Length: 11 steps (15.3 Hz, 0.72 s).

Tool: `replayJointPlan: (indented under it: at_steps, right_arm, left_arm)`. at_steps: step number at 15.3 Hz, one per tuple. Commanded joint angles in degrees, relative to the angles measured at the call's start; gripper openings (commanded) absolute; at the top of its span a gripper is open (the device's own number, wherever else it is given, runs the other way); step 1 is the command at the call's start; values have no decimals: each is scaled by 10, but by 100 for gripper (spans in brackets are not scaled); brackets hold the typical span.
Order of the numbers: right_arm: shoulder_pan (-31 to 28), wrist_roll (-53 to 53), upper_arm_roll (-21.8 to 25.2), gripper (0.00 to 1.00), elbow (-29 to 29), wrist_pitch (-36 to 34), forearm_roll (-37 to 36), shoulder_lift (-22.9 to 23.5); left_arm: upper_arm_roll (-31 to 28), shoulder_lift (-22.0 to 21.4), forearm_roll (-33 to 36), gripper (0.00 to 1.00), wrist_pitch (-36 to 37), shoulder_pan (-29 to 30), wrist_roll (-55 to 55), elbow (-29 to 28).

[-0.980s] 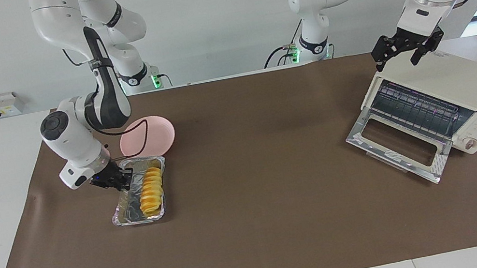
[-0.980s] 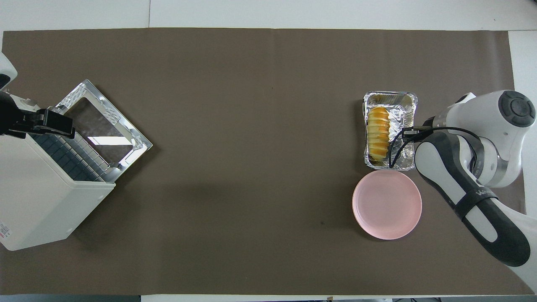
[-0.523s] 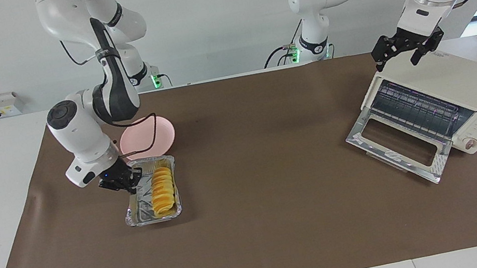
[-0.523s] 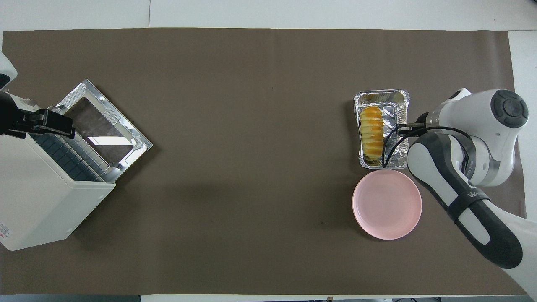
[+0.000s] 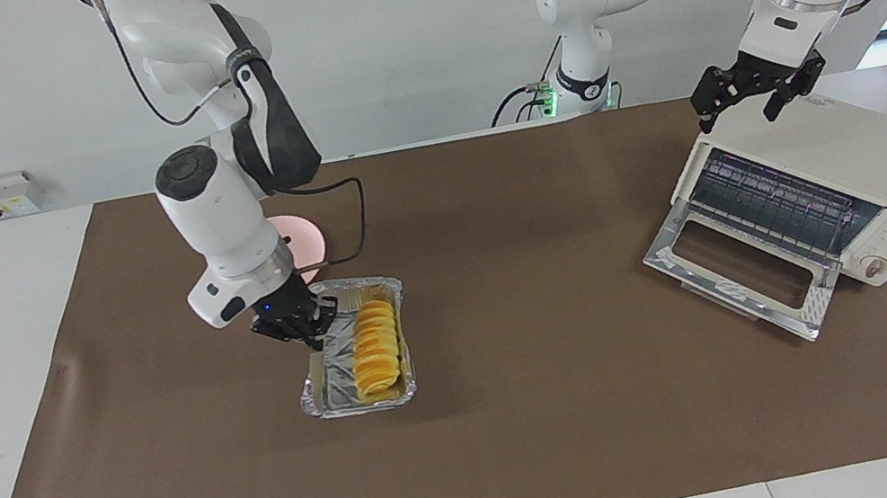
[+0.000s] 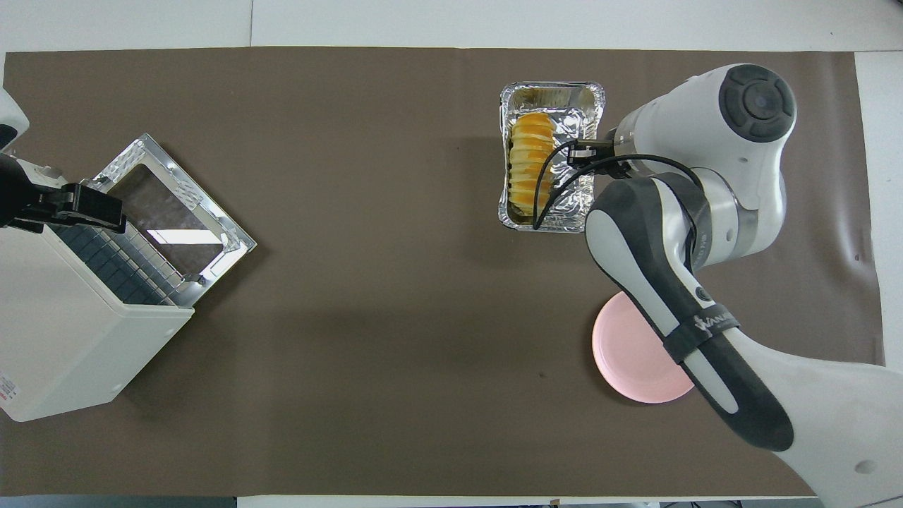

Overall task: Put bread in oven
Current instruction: 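Slide the foil tray with the right gripper toward the toaster oven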

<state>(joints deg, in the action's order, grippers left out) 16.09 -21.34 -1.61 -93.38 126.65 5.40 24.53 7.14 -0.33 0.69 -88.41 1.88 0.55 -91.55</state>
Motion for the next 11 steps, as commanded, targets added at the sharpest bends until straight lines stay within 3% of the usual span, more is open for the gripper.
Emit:
replayJointPlan:
  at_steps: [1, 4, 11]
  right_arm:
    - [32, -63, 1, 0, 97, 2, 4, 92]
    - [59, -99, 1, 0, 112, 23, 17, 118]
    - [107, -143, 1, 0, 94, 41, 29, 116]
  left_arm:
    - [0, -11, -5, 100, -4, 3, -8, -9]
    - [0, -11, -5, 100, -4, 3, -8, -9]
    - [0, -11, -5, 100, -4, 3, -8, -9]
